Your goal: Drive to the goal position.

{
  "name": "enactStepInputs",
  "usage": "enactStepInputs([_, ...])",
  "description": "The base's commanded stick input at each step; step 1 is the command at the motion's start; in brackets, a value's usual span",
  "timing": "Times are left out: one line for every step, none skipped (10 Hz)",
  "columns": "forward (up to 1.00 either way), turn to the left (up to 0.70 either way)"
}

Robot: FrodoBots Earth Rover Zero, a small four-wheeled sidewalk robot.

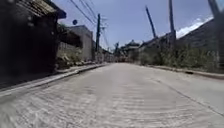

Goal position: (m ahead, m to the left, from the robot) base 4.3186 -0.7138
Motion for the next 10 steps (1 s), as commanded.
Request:
enactStepInputs([1.0,0.0])
enactStepInputs([1.0,0.0])
enactStepInputs([1.0,0.0])
enactStepInputs([1.0,0.0])
enactStepInputs([1.0,0.0])
enactStepInputs([1.0,0.0])
enactStepInputs([1.0,0.0])
enactStepInputs([1.0,0.0])
enactStepInputs([1.0,0.0])
enactStepInputs([1.0,0.0])
